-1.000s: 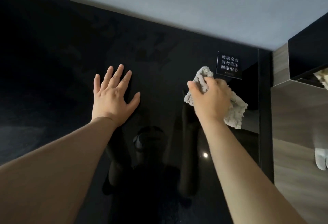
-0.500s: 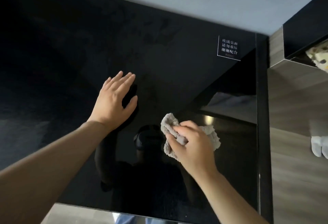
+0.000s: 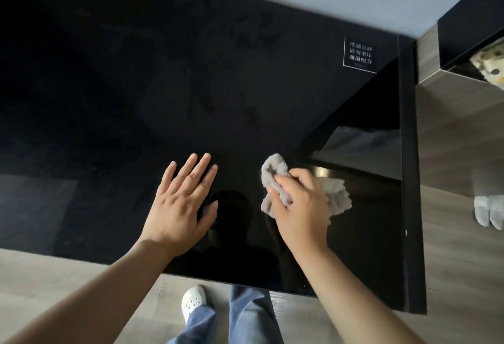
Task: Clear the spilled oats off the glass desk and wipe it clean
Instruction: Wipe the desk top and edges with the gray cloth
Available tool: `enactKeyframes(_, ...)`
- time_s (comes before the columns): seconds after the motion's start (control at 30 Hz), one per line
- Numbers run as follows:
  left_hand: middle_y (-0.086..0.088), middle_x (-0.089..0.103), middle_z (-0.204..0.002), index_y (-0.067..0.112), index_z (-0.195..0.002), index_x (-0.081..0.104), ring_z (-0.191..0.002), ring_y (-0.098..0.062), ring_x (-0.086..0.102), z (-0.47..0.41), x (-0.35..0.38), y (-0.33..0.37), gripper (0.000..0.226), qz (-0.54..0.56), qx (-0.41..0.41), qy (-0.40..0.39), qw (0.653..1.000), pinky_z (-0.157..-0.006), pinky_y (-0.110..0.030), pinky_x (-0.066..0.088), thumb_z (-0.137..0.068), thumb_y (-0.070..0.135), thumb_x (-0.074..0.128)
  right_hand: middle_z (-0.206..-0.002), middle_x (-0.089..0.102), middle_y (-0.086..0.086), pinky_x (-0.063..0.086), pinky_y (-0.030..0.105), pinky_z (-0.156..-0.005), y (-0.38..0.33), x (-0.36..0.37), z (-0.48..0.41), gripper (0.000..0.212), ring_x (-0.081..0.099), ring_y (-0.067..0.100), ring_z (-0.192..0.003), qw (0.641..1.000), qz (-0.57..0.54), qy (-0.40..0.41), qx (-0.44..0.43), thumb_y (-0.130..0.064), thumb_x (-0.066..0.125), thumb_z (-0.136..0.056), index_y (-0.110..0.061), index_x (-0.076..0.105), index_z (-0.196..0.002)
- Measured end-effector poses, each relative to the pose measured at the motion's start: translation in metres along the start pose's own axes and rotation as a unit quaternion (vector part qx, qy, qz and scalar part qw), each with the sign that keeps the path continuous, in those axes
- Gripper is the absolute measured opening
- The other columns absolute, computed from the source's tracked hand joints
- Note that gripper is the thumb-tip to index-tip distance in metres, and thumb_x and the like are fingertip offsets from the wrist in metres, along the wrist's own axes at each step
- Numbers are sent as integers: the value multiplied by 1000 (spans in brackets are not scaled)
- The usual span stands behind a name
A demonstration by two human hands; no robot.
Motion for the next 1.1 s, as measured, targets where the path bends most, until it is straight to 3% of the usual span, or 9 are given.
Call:
enactKeyframes(0.07,-3,24,-158,13,-146,40,-148,-21,16,1,-2,0,60,4,3,2,1000,-119,-48,14,-94,43,36,-98,58,-12,52,28,-64,-2,1,20,16,59,8,-83,997,-62,-44,19,-24,73,-81,-19,74,-96)
enactKeyframes(0.13,-3,24,-158,13,-146,40,-148,-21,16,1,-2,0,60,3,0,4,1000,-119,-48,13,-93,43,36,-99,59,-13,50,24,-65,0,-14,20,13,60,6,-80,996,-77,-24,34,-26,72,-83,-20,73,-95)
enactKeyframes(0.23,-3,24,-158,13,-146,39,-148,-20,15,1,-2,0,61,0,-3,9,1000,-119,-48,12,-92,43,35,-102,57,-9,48,28,-63,20,-37,-11,13,59,12,-80,998,2,42,54,-28,69,-85,-21,72,-97)
enactKeyframes(0.4,-3,26,-158,14,-146,39,-147,-21,17,0,-3,1,62,-4,-11,16,1000,-120,-47,11,-92,45,34,-107,56,-3,44,30,-64,34,-8,-14,17,59,22,-88,991,63,36,116,-26,65,-85,-22,71,-100)
enactKeyframes(0.6,-2,24,-158,15,-147,37,-148,-20,15,2,-4,2,65,-3,-14,25,1000,-121,-45,8,-92,47,29,-101,60,-10,48,19,-67,-23,-1,94,19,59,6,-84,997,-51,-51,-5,-26,69,-86,-17,73,-102)
enactKeyframes(0.7,-2,23,-159,16,-148,35,-148,-20,13,3,-4,2,65,-2,-16,30,999,-121,-44,6,-91,48,28,-101,61,-8,44,17,-68,8,-46,102,18,58,5,-82,998,-36,45,39,-25,67,-85,-16,74,-99)
enactKeyframes(0.8,-3,23,-158,15,-148,35,-148,-20,13,4,-3,2,65,0,-13,37,999,-121,-43,4,-91,47,29,-99,61,0,39,22,-63,51,-61,110,16,62,18,-83,981,14,121,150,-20,67,-86,-13,74,-99)
enactKeyframes(0.93,-3,23,-159,15,-148,34,-148,-20,12,5,-2,2,63,-2,-11,41,999,-121,-42,3,-92,45,33,-97,60,-1,27,14,-57,28,-29,147,20,50,9,-76,975,27,131,178,-26,61,-82,-20,72,-98)
enactKeyframes(1.1,-4,23,-159,15,-148,34,-148,-21,13,4,-2,2,64,-4,-7,39,999,-121,-43,3,-92,45,31,-93,56,-13,40,10,-56,-3,-9,176,22,54,3,-75,984,-89,71,140,-37,59,-86,-22,73,-94)
Point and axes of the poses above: each hand's wrist, its own z-axis away from the middle knuckle, its own x-axis out of the palm, y = z × x, the point moved 9 cm from there along -z, towards the middle knuckle
